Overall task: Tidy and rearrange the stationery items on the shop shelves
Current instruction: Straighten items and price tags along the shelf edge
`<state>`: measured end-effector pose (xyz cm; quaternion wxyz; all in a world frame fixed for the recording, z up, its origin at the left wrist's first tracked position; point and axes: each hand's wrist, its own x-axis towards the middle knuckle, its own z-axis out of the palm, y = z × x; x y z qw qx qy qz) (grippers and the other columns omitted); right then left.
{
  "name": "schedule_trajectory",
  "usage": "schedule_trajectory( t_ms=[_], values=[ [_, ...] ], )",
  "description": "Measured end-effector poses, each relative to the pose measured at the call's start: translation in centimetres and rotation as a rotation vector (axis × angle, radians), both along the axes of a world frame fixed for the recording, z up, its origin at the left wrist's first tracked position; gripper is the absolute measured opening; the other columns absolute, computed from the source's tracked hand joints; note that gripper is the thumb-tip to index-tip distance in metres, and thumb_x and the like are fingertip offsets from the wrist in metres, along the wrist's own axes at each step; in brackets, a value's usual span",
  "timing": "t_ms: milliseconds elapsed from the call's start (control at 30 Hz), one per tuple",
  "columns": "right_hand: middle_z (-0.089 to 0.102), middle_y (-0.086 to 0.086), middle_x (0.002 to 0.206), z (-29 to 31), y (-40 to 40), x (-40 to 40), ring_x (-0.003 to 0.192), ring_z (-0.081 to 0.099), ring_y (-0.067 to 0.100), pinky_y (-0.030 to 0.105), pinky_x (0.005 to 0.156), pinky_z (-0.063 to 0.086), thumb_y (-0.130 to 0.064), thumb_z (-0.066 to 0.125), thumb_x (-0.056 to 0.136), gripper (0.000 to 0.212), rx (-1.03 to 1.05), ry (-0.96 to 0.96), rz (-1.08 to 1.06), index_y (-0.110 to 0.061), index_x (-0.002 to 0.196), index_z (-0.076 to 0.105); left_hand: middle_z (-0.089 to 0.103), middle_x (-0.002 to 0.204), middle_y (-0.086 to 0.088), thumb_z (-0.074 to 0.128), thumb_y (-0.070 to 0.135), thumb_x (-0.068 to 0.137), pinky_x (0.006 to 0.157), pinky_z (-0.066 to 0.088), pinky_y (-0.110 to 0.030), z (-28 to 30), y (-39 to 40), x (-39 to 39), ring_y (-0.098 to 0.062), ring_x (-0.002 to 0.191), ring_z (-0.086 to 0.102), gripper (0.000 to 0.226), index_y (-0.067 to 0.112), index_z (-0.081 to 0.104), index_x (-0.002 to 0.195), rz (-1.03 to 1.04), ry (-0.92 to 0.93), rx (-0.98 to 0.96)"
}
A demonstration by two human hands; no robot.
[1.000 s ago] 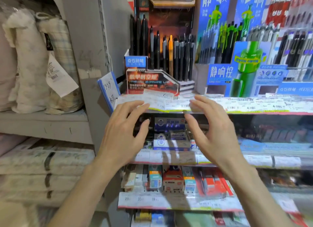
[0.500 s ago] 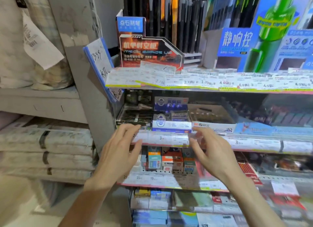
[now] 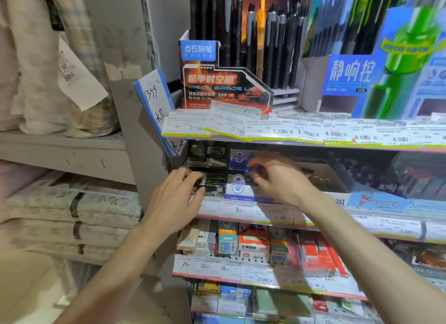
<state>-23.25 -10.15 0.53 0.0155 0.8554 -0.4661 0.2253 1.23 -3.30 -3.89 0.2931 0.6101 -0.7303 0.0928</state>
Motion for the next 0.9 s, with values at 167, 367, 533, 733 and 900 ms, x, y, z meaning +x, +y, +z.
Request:
schedule_trajectory(
  t_ms=[167,367,533,733,900],
  values=[
    [0.068,-0.001,0.12,0.0,-1.8,1.1,0.106,0.063,0.023,0.036,0.089,0.052,-0.023,0.059,0.094,0.03,0.043,0.042,0.059,-0.027,0.123,0.065,0.054,0.114,0.005,0.049,0.037,0.099,0.078,0.045,-0.031,0.0,-0.4,0.2,-0.015,0.113,0.049,0.036,0.025,0.053,0.133,0.016,0.02,0.016],
    [0.072,-0.002,0.115,-0.1,-2.2,1.4,0.103,0.066,0.021,0.035,0.087,0.054,-0.022,0.061,0.094,0.026,0.061,0.009,0.09,-0.027,0.117,0.07,0.054,0.113,0.004,0.05,0.036,0.099,0.079,0.045,-0.03,-0.2,-0.6,0.2,-0.015,0.112,0.048,0.036,0.024,0.053,0.133,0.008,0.027,0.012],
    [0.074,-0.006,0.109,-0.8,-2.1,1.3,0.097,0.068,0.019,0.035,0.084,0.055,-0.03,0.062,0.094,0.021,0.071,-0.119,0.038,-0.031,0.112,0.073,0.053,0.115,0.003,0.048,0.037,0.1,0.075,0.042,-0.028,-0.1,-0.7,0.0,-0.017,0.11,0.052,0.037,0.025,0.053,0.134,0.029,0.023,-0.001],
    [0.077,-0.006,0.096,-1.2,-1.5,0.3,0.086,0.071,0.015,0.035,0.081,0.057,-0.028,0.064,0.094,0.019,0.039,-0.286,0.032,-0.027,0.109,0.076,0.058,0.12,-0.004,0.048,0.036,0.1,0.074,0.049,-0.036,0.7,-1.2,-0.3,-0.027,0.104,0.061,0.037,0.023,0.055,0.133,0.068,-0.039,-0.029],
    [0.075,-0.012,0.088,-1.2,-0.1,-1.0,0.075,0.067,0.0,0.024,0.069,0.054,-0.027,0.067,0.093,0.015,0.07,-0.425,-0.006,-0.028,0.104,0.077,0.06,0.125,-0.004,0.045,0.036,0.101,0.072,0.049,-0.038,1.5,-2.0,-0.6,-0.031,0.1,0.064,0.039,0.026,0.051,0.138,0.082,-0.089,-0.03]
  ],
)
